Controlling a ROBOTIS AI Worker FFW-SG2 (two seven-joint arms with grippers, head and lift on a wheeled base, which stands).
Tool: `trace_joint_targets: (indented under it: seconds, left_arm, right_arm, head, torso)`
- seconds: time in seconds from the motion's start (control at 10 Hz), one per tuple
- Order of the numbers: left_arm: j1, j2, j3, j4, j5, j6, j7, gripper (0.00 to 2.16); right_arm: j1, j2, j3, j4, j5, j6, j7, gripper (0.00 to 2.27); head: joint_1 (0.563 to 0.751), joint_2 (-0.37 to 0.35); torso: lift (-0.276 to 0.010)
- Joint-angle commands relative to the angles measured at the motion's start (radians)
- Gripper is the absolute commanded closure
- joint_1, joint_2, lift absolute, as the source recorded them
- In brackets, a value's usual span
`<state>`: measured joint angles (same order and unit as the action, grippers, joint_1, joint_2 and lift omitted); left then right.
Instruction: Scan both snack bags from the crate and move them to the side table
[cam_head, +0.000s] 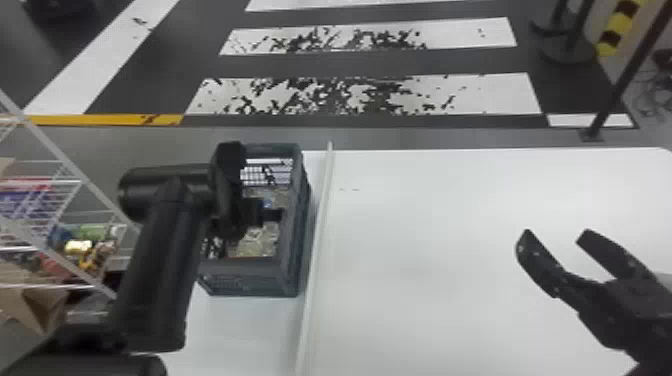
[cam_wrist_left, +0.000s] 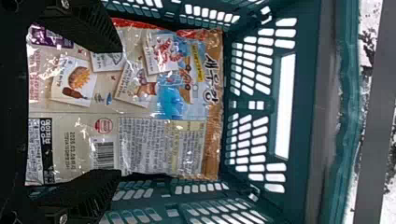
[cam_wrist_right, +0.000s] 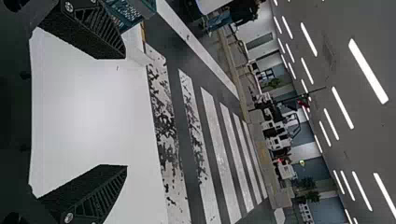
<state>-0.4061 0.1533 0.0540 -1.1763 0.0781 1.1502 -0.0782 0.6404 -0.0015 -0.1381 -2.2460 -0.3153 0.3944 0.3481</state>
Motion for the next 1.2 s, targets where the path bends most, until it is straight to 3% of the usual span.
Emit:
trace_joint_targets:
  seconds: [0.0,0.4,0.5,0.6,0.7,0.8,1.1]
  left_arm:
    - [-0.003,0.000,0.000,0.029,-0.006,-0.022,0.000,0.07]
    - [-0.040,0.000,-0.006,0.124,-0.027,-0.086,-0.029,0.14]
    - [-0.048,-0.001,-0.006,0.145,-0.035,-0.089,-0.035,0.40]
    - [-0.062,-0.001,-0.006,0.179,-0.046,-0.089,-0.052,0.96]
    - [-0.059,-0.003,-0.006,0.176,-0.046,-0.086,-0.041,1.92]
    - [-0.056,-0.003,-0.005,0.162,-0.046,-0.080,-0.051,2.06]
    - [-0.026,0.006,0.006,0.132,-0.046,-0.108,-0.068,2.13]
  right_arm:
    - [-0.005,0.002,0.000,0.000,-0.005,0.010,0.000,0.09]
    - [-0.005,0.002,-0.002,0.000,-0.016,0.016,0.002,0.09]
    - [-0.004,0.002,-0.003,-0.001,-0.021,0.016,0.005,0.09]
    - [-0.004,0.002,-0.003,-0.001,-0.022,0.019,0.008,0.09]
    - [-0.005,0.002,-0.003,-0.001,-0.022,0.019,0.009,0.09]
    - [-0.005,0.002,-0.003,-0.001,-0.022,0.019,0.009,0.09]
    - [-0.008,0.002,-0.005,0.000,-0.028,0.019,0.009,0.09]
  head:
    - [0.695,0.144]
    - [0.695,0.153]
    - [0.695,0.150]
    - [0.695,0.149]
    - [0.695,0.148]
    - [0.695,0.152]
    - [0.695,0.153]
  torso:
    - [-0.029]
    - [-0.029]
    - [-0.029]
    - [-0.029]
    - [-0.029]
    - [-0.029]
    - [-0.029]
